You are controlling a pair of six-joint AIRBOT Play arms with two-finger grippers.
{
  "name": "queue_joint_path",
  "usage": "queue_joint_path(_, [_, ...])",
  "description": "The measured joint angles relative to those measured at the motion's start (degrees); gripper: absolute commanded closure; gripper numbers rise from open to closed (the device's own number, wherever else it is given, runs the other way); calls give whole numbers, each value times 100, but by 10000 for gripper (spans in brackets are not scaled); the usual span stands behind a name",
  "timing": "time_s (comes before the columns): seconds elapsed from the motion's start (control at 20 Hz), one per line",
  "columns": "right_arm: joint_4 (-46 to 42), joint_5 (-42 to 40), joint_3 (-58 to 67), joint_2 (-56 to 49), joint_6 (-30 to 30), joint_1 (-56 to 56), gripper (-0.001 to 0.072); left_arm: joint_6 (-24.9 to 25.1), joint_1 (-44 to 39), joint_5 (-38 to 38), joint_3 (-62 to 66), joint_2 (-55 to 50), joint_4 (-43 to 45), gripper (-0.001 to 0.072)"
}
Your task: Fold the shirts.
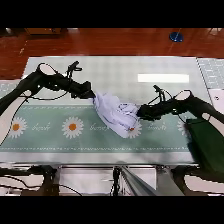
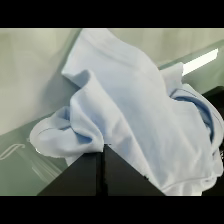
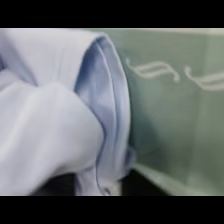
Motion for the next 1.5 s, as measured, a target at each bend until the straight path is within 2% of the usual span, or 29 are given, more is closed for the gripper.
queue_joint_path(0.05, [111, -164, -4, -70, 28, 103, 684, 48, 0, 0, 2, 85, -4, 686])
queue_joint_path(0.2, [544, -389, 22, -74, -153, 214, 685, 177, 35, -22, 4, 420, 0, 687])
queue_joint_path(0.35, [824, 127, 234, 522, -415, -118, 686, 247, 238, 76, 9, 1051, 4, 687])
queue_joint_path(0.5, [850, 632, 610, 1633, -461, -778, 686, 262, 664, 254, 114, 2041, -2, 687])
queue_joint_path(0.75, [540, 970, 1738, 3602, -142, -2085, 687, 146, 1589, 756, 627, 4131, -20, 688])
queue_joint_path(1.05, [352, 1174, 3650, 4559, 452, -2806, 687, -291, 2223, 992, 986, 6216, 155, 689])
queue_joint_path(1.2, [-103, 1740, 4551, 4664, 855, -2885, 686, -920, 2308, 555, 1027, 7003, 837, 688])
queue_joint_path(1.35, [-778, 2789, 5112, 4693, 1152, -2916, 686, -1565, 2341, -614, 1038, 7453, 1576, 689])
queue_joint_path(1.5, [-1445, 3908, 5121, 4575, 1300, -2909, 687, -1897, 2356, -1888, 798, 7635, 1943, 689])
